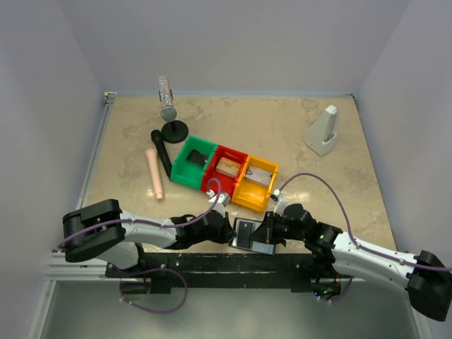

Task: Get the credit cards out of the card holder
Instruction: Remove the credit card from the card holder.

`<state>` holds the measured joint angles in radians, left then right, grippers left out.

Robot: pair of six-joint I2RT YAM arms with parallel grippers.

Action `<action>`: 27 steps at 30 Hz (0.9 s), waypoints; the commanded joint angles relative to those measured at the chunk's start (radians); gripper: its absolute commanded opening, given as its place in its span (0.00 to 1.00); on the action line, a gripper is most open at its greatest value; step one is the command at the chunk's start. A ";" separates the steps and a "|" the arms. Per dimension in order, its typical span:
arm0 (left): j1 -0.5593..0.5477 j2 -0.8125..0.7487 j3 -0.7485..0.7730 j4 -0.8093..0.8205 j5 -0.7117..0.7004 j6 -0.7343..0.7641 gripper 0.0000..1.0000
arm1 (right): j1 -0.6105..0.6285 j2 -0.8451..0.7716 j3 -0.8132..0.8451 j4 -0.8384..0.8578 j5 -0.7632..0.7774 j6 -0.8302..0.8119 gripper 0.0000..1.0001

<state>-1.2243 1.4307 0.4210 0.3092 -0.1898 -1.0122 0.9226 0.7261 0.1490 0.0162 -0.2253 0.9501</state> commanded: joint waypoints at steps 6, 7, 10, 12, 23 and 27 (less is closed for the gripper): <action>0.003 0.030 -0.027 -0.067 -0.014 0.001 0.00 | 0.004 -0.044 0.006 0.001 0.018 -0.004 0.10; 0.003 0.031 -0.025 -0.067 -0.014 0.001 0.00 | 0.004 -0.045 0.006 0.001 0.018 -0.004 0.10; 0.005 0.034 -0.027 -0.065 -0.013 0.001 0.00 | 0.004 -0.042 0.006 0.001 0.018 -0.002 0.10; 0.003 0.033 -0.025 -0.065 -0.013 0.001 0.00 | 0.004 -0.045 0.004 -0.001 0.020 -0.002 0.09; 0.005 0.031 -0.031 -0.064 -0.016 -0.005 0.00 | 0.002 -0.057 0.006 -0.013 0.023 -0.001 0.00; 0.009 0.034 -0.044 -0.052 -0.010 -0.011 0.00 | 0.002 -0.089 0.009 -0.054 0.027 -0.004 0.00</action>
<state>-1.2240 1.4315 0.4183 0.3141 -0.1894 -1.0134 0.9226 0.6769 0.1482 -0.0219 -0.2180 0.9493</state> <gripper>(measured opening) 0.013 0.007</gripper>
